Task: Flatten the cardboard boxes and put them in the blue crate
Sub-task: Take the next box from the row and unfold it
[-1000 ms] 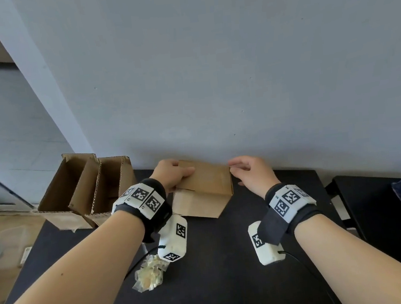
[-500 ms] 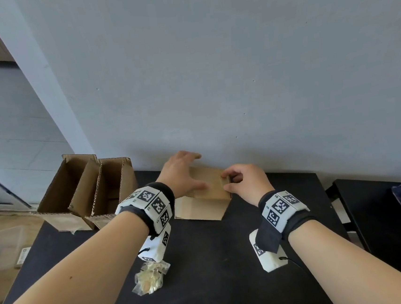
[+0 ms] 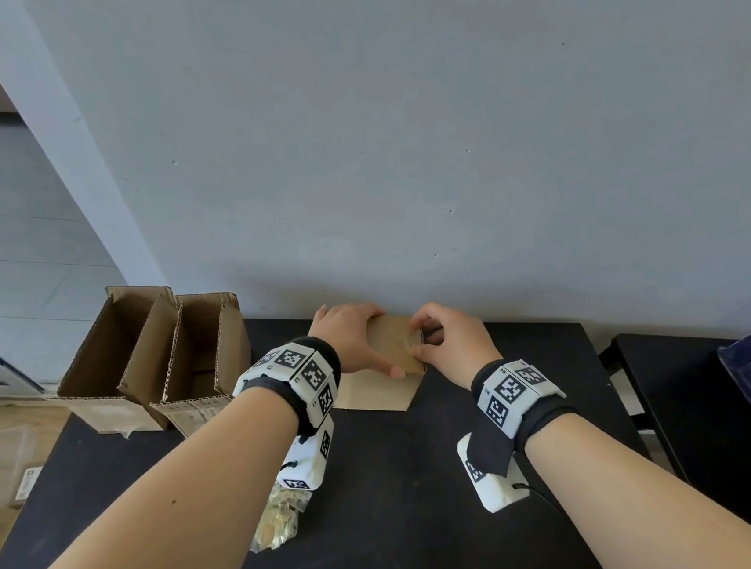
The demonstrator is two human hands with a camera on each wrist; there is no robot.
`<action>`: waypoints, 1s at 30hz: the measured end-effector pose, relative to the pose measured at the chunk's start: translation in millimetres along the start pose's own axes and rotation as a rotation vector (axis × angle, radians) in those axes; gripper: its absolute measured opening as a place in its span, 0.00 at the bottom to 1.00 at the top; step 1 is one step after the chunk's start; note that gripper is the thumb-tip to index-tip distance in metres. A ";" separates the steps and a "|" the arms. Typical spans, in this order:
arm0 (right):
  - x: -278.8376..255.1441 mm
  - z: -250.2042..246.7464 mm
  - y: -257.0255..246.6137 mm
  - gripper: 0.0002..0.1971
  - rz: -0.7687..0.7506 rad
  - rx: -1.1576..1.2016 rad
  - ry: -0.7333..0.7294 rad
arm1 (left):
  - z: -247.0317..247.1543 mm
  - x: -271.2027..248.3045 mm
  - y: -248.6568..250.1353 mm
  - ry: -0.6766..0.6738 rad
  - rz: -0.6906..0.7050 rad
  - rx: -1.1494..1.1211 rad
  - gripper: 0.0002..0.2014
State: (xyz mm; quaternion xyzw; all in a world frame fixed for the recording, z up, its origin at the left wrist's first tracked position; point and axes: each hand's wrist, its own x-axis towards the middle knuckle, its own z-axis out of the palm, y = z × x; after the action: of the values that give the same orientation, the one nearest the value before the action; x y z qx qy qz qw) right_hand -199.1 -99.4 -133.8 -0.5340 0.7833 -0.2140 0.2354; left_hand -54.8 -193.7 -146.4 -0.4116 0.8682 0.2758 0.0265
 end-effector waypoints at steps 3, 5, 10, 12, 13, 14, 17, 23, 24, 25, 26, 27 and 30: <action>-3.0 0.5 -0.7 0.21 -0.013 -0.036 -0.021 | 0.7 3.0 -1.6 -0.005 -0.007 0.001 0.46; -4.7 -0.5 -2.1 0.20 -0.022 -0.066 -0.030 | 0.7 3.3 -2.0 -0.006 -0.008 -0.003 0.46; -5.9 -3.0 -5.6 0.17 -0.013 -0.100 -0.051 | 1.2 4.6 -3.3 -0.006 -0.013 0.006 0.47; -6.0 -3.2 -6.9 0.16 -0.013 -0.113 -0.051 | 1.5 5.3 -3.3 -0.005 -0.011 0.010 0.47; -5.7 -3.3 -7.5 0.16 -0.016 -0.120 -0.047 | 1.4 5.3 -3.1 -0.006 -0.012 0.010 0.47; -5.2 -3.7 -8.3 0.15 -0.017 -0.132 -0.044 | 1.6 5.5 -3.0 -0.008 -0.014 0.010 0.47; -3.2 -7.0 -12.2 0.09 -0.013 -0.189 -0.066 | 1.7 5.3 -2.7 -0.010 -0.017 0.010 0.47; -2.5 -10.1 -16.8 0.13 -0.019 -0.244 -0.082 | 1.6 4.0 -2.0 -0.012 -0.019 0.008 0.46; -2.9 -10.6 -17.0 0.13 -0.023 -0.244 -0.082 | 1.8 3.8 -1.8 -0.013 -0.019 0.005 0.46; -3.3 -11.1 -17.2 0.12 -0.026 -0.247 -0.085 | 1.4 3.1 -1.2 -0.013 -0.019 0.004 0.46; -3.4 -11.2 -17.2 0.11 -0.028 -0.249 -0.088 | 1.3 2.6 -1.0 -0.014 -0.020 0.004 0.46; -3.3 -11.3 -17.0 0.11 -0.029 -0.250 -0.088 | 1.2 1.9 -0.7 -0.014 -0.021 0.005 0.46; -1.6 -12.1 -16.7 0.10 -0.027 -0.240 -0.087 | 2.6 1.2 -1.7 -0.012 -0.023 0.003 0.46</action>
State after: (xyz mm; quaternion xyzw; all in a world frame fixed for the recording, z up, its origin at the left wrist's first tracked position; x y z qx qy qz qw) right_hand -193.5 -102.6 -114.1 -0.5778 0.7850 -0.0982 0.2007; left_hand -54.9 -194.1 -149.7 -0.4198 0.8637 0.2766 0.0353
